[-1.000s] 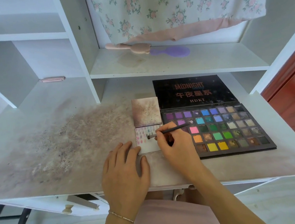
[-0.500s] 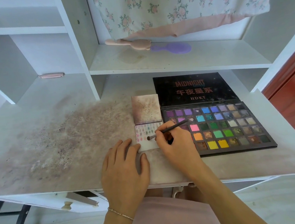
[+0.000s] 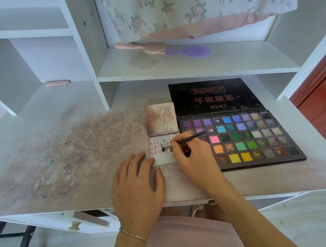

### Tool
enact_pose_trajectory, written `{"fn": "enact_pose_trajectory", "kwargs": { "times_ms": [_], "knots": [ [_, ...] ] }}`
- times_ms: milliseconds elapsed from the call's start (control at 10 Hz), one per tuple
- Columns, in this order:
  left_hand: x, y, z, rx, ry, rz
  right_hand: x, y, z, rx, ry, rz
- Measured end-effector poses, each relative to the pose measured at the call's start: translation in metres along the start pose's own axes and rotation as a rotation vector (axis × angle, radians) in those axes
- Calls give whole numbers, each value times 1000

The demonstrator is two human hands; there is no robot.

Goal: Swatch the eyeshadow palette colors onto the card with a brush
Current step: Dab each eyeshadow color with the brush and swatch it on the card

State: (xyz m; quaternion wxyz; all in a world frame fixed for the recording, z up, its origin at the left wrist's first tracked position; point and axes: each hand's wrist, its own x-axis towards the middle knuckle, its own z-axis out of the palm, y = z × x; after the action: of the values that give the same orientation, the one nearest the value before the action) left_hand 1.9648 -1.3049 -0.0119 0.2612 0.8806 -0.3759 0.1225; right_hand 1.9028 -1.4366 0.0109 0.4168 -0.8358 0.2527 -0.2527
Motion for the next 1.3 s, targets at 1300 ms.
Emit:
{"fn": "enact_pose_trajectory", "kwargs": {
  "times_ms": [1300],
  "knots": [
    [0, 0, 1, -15, 31, -1, -7, 0, -15, 208, 237, -101]
  ]
}}
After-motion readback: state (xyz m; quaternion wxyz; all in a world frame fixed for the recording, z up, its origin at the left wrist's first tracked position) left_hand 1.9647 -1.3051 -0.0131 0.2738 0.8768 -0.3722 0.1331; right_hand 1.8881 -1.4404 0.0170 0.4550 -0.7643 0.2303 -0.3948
